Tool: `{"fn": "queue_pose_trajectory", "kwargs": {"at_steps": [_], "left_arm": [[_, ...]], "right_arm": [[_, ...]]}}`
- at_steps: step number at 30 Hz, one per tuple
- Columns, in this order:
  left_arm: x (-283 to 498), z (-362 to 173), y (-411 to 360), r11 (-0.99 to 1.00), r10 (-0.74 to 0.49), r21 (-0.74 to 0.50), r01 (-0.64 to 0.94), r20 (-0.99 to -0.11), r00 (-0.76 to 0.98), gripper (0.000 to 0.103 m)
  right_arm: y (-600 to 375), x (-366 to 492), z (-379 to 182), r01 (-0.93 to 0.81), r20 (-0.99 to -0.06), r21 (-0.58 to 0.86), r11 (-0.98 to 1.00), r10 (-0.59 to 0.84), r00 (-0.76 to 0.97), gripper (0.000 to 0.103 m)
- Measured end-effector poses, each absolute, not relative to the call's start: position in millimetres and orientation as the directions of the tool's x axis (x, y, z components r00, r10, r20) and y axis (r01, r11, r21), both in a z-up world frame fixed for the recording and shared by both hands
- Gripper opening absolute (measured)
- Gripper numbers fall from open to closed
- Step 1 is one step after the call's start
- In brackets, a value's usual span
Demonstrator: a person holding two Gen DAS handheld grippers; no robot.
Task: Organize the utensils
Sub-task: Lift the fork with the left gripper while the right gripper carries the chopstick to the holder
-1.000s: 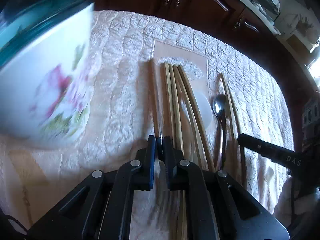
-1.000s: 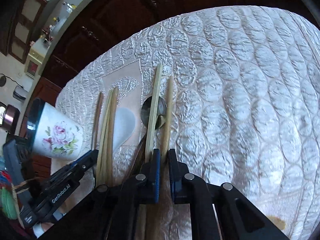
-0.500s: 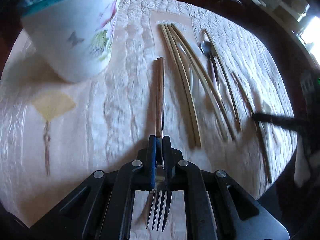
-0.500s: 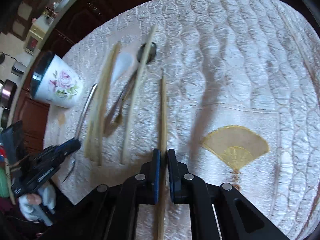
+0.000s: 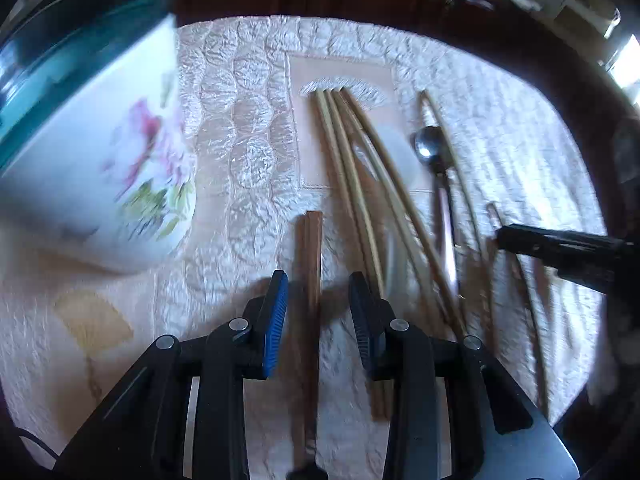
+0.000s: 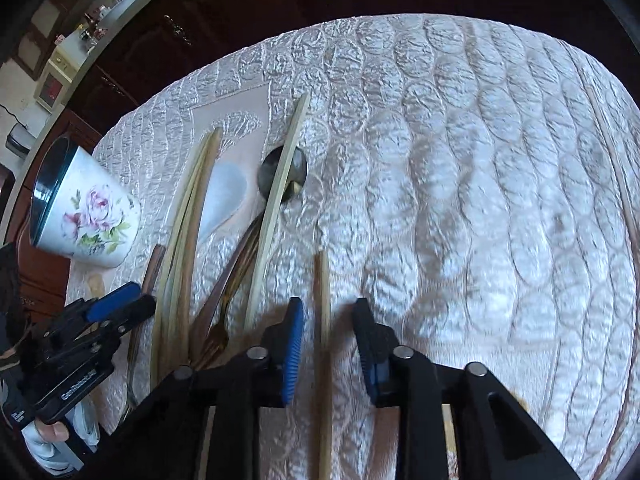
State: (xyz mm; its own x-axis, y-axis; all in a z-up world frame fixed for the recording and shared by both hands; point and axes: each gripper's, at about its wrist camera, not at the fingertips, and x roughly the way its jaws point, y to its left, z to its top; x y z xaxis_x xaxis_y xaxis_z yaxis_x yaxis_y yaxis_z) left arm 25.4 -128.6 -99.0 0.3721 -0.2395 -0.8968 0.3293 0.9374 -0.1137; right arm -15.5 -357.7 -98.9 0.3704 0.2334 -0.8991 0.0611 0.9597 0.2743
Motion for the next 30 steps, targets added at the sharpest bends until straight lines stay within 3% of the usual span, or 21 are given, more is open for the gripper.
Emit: {"fn": "queue_pose_trajectory", "kwargs": {"at_steps": [4, 5, 7, 17, 25, 30], "left_arm": [[29.9, -99.2, -133.2, 0.94, -0.206, -0.073, 0.334, -0.9, 0.385, 0.027], [30.0, -98.3, -133.2, 0.94, -0.201, -0.065, 0.335, -0.9, 0.388, 0.016], [29.6, -96.0, -132.0, 0.938, -0.198, -0.061, 0.34, -0.902, 0.384, 0.009], [1.5, -36.0, -96.2, 0.929, -0.274, -0.101, 0.357, -0.835, 0.477, 0.006], [-30.9, 25.7, -55.1, 0.868, -0.466, -0.271, 0.417, -0.736, 0.491, 0.006], [-46.4, 39.8, -44.4, 0.865, -0.469, -0.252, 0.434, -0.713, 0.522, 0.006]], "right_arm": [[-344.0, -1.0, -103.0, 0.044, -0.901, 0.26, 0.965, 0.226, 0.371, 0.005], [-341.1, 1.7, -102.9, 0.038, -0.9, 0.261, 0.965, 0.229, 0.372, 0.005], [-339.0, 0.4, -96.9, 0.023, -0.892, 0.268, 0.963, 0.239, 0.383, 0.005], [-340.9, -19.9, -38.7, -0.043, -0.842, 0.265, 0.963, 0.253, 0.476, 0.005], [-330.8, -54.3, 8.3, -0.102, -0.784, 0.296, 0.95, 0.303, 0.542, 0.005], [-315.7, -69.2, 47.7, -0.178, -0.742, 0.279, 0.943, 0.33, 0.583, 0.005]]}}
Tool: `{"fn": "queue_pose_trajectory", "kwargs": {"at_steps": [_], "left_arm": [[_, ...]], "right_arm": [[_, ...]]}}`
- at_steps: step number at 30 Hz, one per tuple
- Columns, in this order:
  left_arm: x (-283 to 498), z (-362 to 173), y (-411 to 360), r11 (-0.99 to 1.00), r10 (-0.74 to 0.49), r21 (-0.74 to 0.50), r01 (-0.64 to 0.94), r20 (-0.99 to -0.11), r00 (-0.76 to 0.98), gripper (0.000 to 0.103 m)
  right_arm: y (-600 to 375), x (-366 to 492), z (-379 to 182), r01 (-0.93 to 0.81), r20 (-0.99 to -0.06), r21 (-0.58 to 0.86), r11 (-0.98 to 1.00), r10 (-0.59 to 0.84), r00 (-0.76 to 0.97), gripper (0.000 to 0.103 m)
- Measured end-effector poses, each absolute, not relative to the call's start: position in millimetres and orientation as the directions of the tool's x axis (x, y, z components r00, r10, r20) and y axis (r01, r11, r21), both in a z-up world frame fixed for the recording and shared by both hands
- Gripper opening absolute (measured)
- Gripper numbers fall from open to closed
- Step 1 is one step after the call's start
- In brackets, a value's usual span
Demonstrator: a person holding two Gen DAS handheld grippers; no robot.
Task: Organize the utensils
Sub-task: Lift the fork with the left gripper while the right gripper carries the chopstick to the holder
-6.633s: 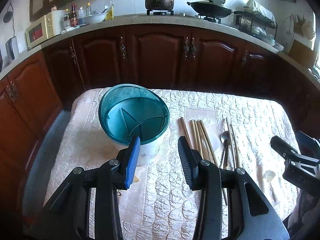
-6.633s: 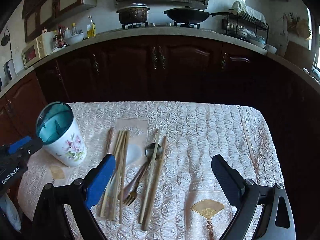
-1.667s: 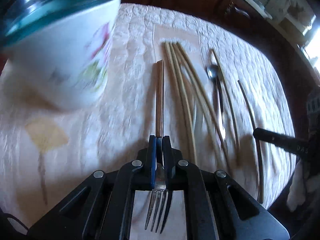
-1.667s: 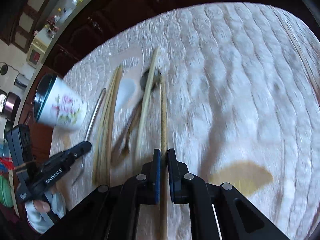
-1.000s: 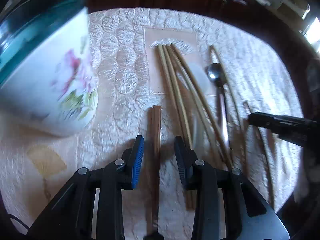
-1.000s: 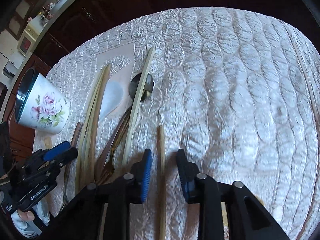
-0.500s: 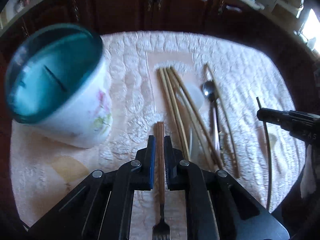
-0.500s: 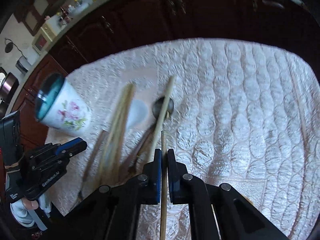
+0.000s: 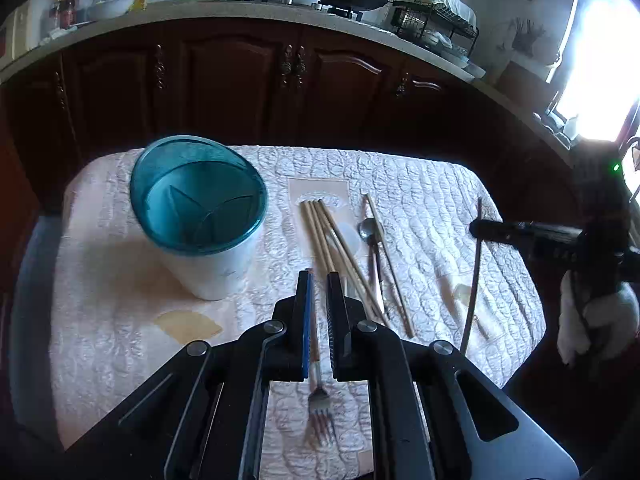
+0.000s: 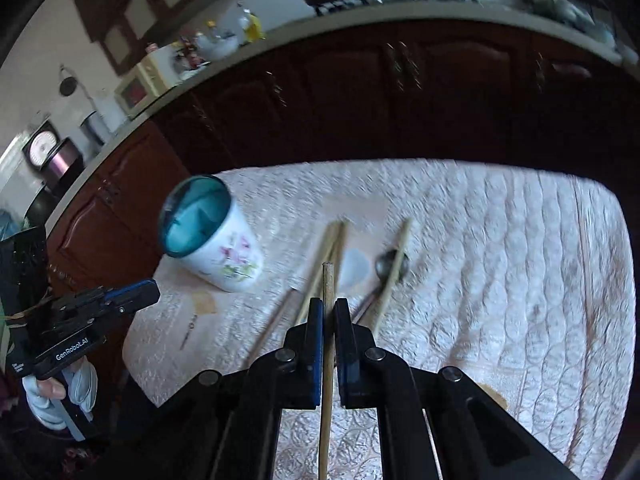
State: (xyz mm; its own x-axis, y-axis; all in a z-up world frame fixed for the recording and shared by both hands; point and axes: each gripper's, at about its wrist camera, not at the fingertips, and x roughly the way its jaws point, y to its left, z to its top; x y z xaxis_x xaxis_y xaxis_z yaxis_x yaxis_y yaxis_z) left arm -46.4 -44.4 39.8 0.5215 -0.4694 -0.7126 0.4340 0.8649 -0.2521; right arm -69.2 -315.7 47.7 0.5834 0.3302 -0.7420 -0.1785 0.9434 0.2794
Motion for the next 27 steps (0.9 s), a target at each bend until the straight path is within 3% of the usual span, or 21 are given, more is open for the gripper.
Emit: {"fn": "queue_pose_trajectory", "kwargs": {"at_steps": [2, 3, 5, 7, 13, 15, 16, 17, 21, 27], "left_arm": [[-45.0, 33.4, -48.2, 0.861, -0.469, -0.252, 0.442, -0.73, 0.496, 0.007], [-43.2, 27.0, -52.8, 0.858, -0.47, -0.256, 0.445, -0.742, 0.479, 0.013], [-39.5, 12.2, -63.7, 0.851, -0.477, -0.27, 0.451, -0.757, 0.447, 0.037], [-32.5, -8.3, -78.9, 0.853, -0.464, -0.263, 0.452, -0.778, 0.424, 0.04], [2.0, -71.6, -122.0, 0.895, -0.34, -0.177, 0.41, -0.865, 0.368, 0.039], [8.6, -86.2, -132.5, 0.9, -0.302, -0.139, 0.413, -0.883, 0.36, 0.026], [11.3, -91.8, -135.8, 0.902, -0.285, -0.124, 0.413, -0.891, 0.354, 0.012], [12.6, -93.4, -135.6, 0.904, -0.281, -0.12, 0.411, -0.89, 0.359, 0.008], [4.2, -67.0, -114.9, 0.886, -0.368, -0.211, 0.412, -0.861, 0.352, 0.008], [-26.4, 18.1, -55.5, 0.827, -0.518, -0.326, 0.458, -0.758, 0.396, 0.008]], "right_arm": [[-308.9, -71.3, 53.1, -0.186, -0.739, 0.275, 0.943, 0.331, 0.587, 0.005], [-308.3, -70.5, 55.3, -0.187, -0.737, 0.275, 0.943, 0.331, 0.589, 0.005], [-306.1, -73.2, 56.0, -0.182, -0.735, 0.277, 0.943, 0.331, 0.592, 0.005], [-305.9, -76.0, 56.2, -0.179, -0.736, 0.274, 0.945, 0.326, 0.593, 0.005], [-305.4, -79.7, 57.1, -0.177, -0.736, 0.272, 0.946, 0.323, 0.595, 0.005], [-305.3, -81.4, 58.2, -0.179, -0.733, 0.275, 0.945, 0.327, 0.597, 0.005], [-305.3, -82.3, 58.9, -0.18, -0.731, 0.278, 0.943, 0.33, 0.598, 0.005], [-305.6, -82.6, 59.3, -0.181, -0.729, 0.28, 0.943, 0.332, 0.599, 0.005], [-306.1, -86.1, 65.8, -0.191, -0.717, 0.29, 0.938, 0.346, 0.605, 0.005], [-299.1, -85.3, 89.5, -0.25, -0.671, 0.321, 0.913, 0.406, 0.621, 0.005]]}}
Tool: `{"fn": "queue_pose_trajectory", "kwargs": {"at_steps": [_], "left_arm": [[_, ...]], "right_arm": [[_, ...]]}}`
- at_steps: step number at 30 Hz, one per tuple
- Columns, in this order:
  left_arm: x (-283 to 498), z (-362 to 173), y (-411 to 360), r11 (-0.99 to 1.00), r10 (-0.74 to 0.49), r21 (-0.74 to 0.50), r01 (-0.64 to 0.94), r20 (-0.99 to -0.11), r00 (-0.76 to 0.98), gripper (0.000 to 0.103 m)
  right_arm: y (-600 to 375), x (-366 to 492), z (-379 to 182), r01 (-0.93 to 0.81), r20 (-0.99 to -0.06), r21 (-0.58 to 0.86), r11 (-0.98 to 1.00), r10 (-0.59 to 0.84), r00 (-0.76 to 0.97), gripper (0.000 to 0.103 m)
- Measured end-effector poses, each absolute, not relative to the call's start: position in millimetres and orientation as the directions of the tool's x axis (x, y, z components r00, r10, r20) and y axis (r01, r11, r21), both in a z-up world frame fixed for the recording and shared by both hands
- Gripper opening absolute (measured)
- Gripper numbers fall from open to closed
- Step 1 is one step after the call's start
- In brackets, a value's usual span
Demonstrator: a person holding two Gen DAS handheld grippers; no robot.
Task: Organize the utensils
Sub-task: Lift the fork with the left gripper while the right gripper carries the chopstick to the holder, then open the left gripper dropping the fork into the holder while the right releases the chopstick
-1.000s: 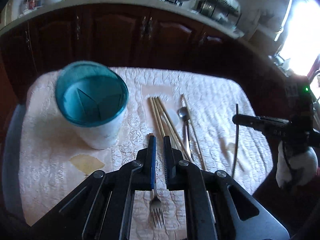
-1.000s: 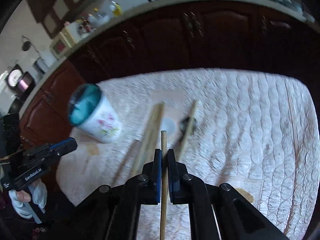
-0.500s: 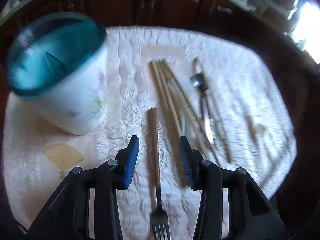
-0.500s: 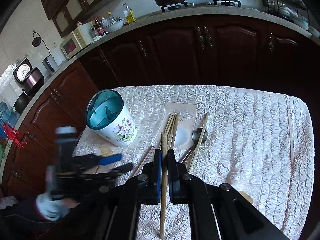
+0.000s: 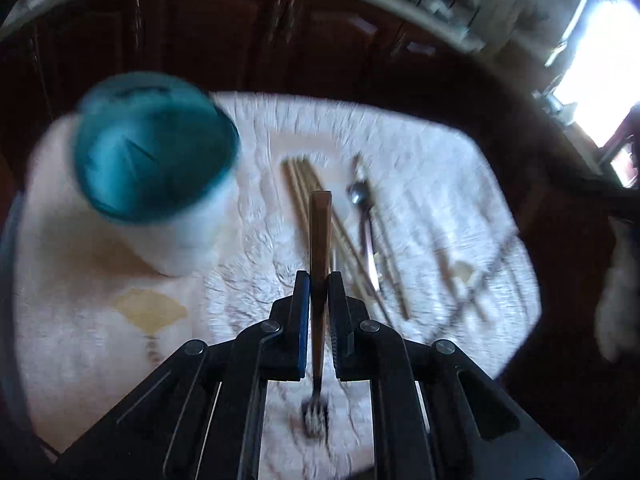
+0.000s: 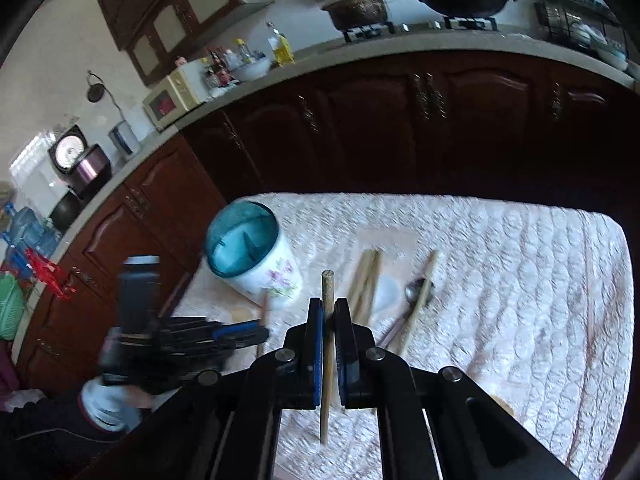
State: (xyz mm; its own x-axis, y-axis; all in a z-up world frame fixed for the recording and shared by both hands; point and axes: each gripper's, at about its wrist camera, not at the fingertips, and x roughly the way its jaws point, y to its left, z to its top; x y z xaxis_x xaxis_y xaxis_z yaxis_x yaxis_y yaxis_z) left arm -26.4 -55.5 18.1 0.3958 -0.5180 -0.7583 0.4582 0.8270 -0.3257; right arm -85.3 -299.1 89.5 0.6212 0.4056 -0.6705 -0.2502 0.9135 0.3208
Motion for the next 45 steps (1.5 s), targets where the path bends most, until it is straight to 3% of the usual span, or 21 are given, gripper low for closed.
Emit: {"fn": "queue_pose_trajectory", "kwargs": {"at_steps": [10, 16, 28, 35, 45], "left_arm": [[-47.0, 133.2, 12.9, 0.818, -0.566, -0.32, 0.478, -0.595, 0.571, 0.008], [-18.4, 168.9, 32.8, 0.867, -0.496, -0.27, 0.419, -0.553, 0.67, 0.008], [37.5, 151.4, 51.3, 0.919, -0.395, -0.242, 0.313, -0.546, 0.738, 0.008], [60.8, 116.8, 45.9, 0.943, -0.332, -0.2, 0.265, -0.602, 0.727, 0.008], [81.7, 58.4, 38.0, 0.951, -0.308, -0.217, 0.219, -0.679, 0.666, 0.008]], "right_arm": [[-268.6, -56.6, 144.4, -0.331, -0.598, 0.286, 0.899, 0.437, 0.672, 0.005], [-238.0, -28.0, 189.4, -0.366, -0.526, 0.256, 0.895, 0.446, 0.724, 0.005], [-186.8, 44.9, 208.4, -0.366, -0.481, 0.241, 0.899, 0.438, 0.759, 0.005], [-165.4, 81.5, 173.7, -0.352, -0.512, 0.236, 0.906, 0.424, 0.747, 0.005], [-147.1, 121.4, 97.0, -0.347, -0.639, 0.265, 0.9, 0.433, 0.636, 0.005]]}}
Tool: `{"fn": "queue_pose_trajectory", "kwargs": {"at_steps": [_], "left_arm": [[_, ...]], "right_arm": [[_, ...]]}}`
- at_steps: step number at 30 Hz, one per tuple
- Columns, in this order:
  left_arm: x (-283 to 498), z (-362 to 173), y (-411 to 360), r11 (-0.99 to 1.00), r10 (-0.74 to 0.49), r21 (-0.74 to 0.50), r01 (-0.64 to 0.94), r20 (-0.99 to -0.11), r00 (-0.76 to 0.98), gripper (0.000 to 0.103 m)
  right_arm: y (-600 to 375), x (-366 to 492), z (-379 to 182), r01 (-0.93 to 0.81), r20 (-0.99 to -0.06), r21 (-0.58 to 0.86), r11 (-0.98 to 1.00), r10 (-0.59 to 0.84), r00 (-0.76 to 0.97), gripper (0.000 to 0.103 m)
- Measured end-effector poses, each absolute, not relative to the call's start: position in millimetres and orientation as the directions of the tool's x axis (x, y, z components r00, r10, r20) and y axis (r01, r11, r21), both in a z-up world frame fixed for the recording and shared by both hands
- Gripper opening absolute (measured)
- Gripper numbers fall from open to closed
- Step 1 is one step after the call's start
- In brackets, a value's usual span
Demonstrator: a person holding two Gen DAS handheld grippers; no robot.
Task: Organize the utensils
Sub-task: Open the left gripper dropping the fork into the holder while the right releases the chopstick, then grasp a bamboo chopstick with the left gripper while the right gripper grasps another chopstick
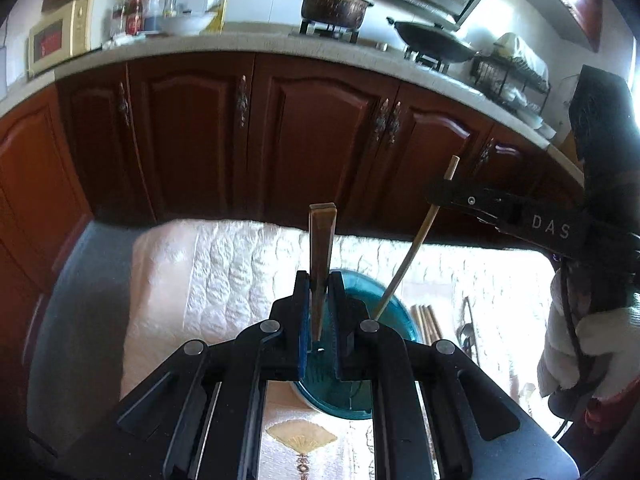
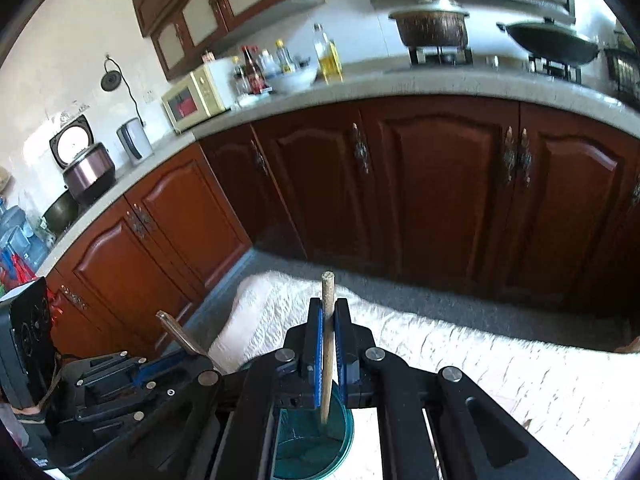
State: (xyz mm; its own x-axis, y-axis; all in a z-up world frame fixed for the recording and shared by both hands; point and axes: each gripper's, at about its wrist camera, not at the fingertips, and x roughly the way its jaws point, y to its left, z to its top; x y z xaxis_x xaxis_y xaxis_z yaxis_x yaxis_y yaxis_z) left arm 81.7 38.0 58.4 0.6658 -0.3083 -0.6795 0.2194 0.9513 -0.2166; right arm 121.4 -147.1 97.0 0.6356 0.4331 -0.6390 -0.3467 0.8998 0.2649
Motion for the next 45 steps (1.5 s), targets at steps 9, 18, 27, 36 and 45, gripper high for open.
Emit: {"fn": "queue_pose_trajectory", "kwargs": {"at_steps": [9, 18, 27, 36, 45], "left_arm": [[81.7, 43.8, 30.0, 0.959, -0.283, -0.205, 0.196, -0.701, 0.654, 0.008], [56.0, 56.8, 21.9, 0.957, -0.29, -0.2, 0.211, -0.668, 0.685, 0.036], [20.6, 55.5, -11.1, 0.96, -0.278, -0.159, 0.232, -0.662, 0.695, 0.036], [-4.9, 44.4, -53.2, 0.93, -0.355, -0.181, 0.319, -0.665, 0.657, 0.04], [-8.9, -1.0, -96.4, 0.866, -0.46, -0.217, 0.45, -0.696, 0.551, 0.041]], "right_arm": [[-164.1, 130.5, 67.7, -0.312, -0.649, 0.357, 0.881, 0.474, 0.595, 0.015], [-198.0, 92.8, 51.4, -0.292, -0.674, 0.363, 0.885, 0.465, 0.574, 0.026], [-237.3, 37.5, 29.9, -0.214, -0.714, 0.296, 0.931, 0.365, 0.598, 0.033], [-284.4, -8.4, -5.5, -0.122, -0.78, 0.256, 0.959, 0.28, 0.56, 0.037], [-334.6, -24.0, -47.7, -0.004, -0.831, 0.284, 0.959, 0.248, 0.498, 0.037]]}}
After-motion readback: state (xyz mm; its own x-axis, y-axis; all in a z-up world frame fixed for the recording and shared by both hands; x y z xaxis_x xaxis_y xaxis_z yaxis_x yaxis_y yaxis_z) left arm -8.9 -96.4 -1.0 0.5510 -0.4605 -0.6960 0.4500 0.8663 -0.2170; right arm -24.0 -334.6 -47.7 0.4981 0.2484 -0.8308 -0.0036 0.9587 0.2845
